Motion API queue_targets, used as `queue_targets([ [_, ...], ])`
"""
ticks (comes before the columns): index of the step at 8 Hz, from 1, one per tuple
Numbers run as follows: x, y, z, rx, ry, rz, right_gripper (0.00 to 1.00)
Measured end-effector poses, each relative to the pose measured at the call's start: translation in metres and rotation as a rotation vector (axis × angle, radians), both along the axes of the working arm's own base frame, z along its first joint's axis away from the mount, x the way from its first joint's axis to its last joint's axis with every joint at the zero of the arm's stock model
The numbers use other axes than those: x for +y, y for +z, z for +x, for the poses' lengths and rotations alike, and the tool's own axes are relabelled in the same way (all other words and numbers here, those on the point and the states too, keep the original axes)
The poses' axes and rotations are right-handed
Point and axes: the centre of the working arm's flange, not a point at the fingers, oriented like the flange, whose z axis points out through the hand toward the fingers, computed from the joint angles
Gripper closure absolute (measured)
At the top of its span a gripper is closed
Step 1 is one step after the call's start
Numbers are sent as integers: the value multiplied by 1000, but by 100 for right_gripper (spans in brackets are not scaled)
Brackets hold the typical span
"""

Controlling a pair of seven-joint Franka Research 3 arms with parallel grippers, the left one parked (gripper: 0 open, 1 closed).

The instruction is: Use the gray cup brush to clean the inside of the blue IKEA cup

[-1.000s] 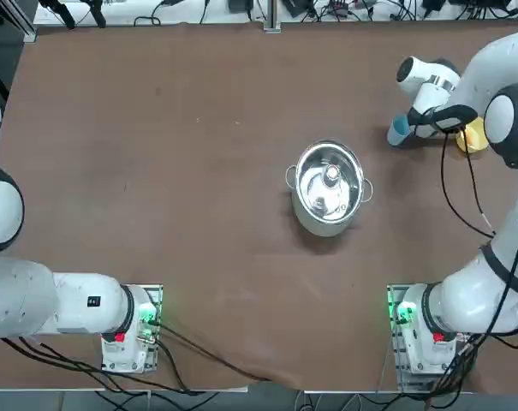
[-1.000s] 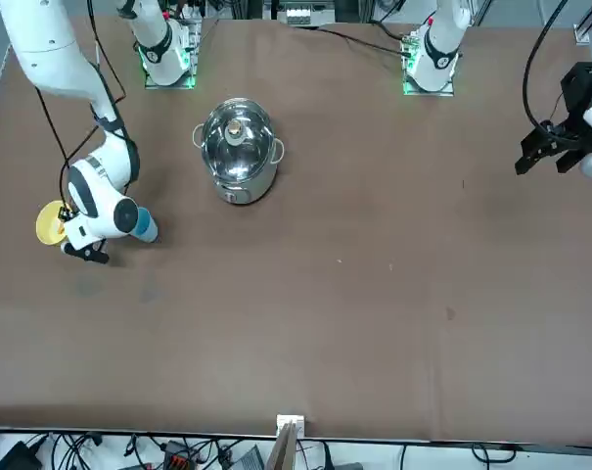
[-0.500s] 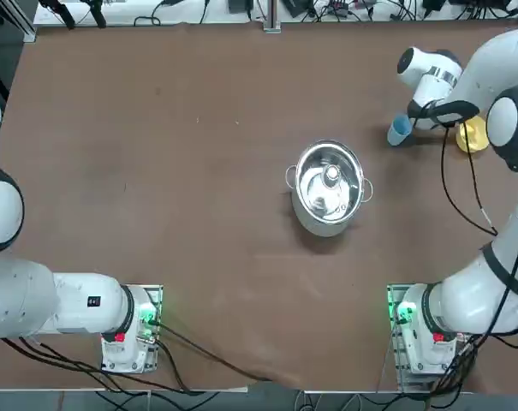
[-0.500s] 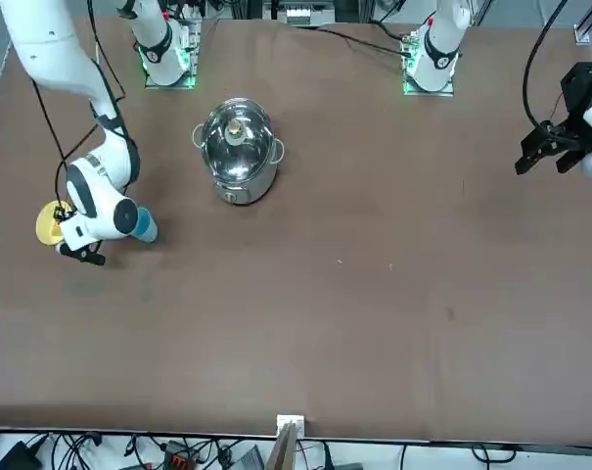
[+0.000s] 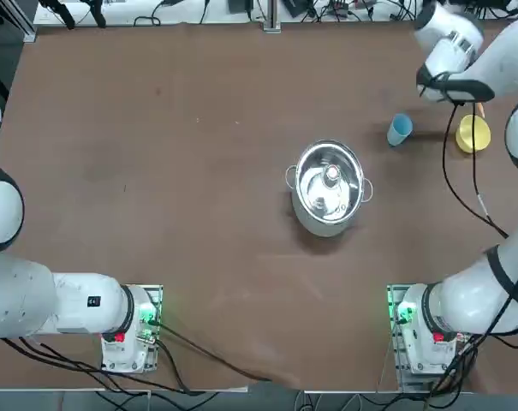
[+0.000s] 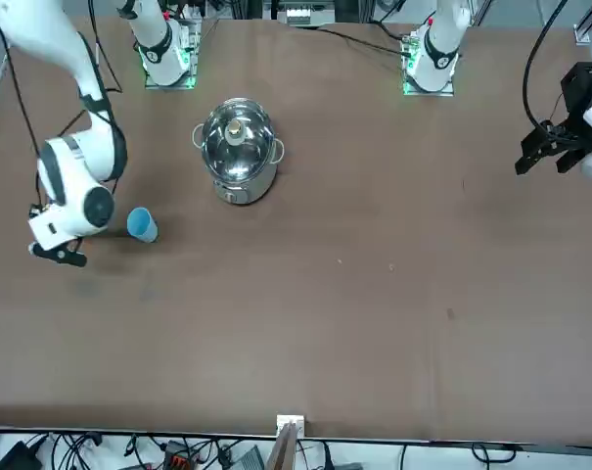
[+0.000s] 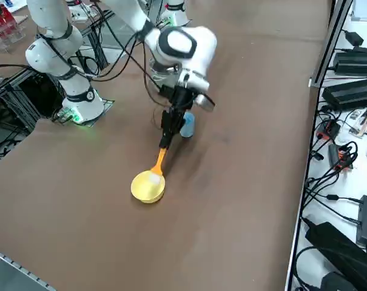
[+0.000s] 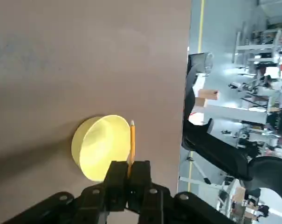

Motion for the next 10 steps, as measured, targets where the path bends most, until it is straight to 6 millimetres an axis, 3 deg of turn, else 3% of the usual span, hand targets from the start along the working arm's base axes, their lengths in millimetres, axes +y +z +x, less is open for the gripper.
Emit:
queue_targets([
  [3, 14, 96, 13, 3, -68, 215, 96],
  [5, 50, 142, 18, -33, -166, 448, 96],
  [7, 79, 158, 19, -67, -268, 617, 96],
  [10, 130, 149, 19, -91, -338, 676, 96],
])
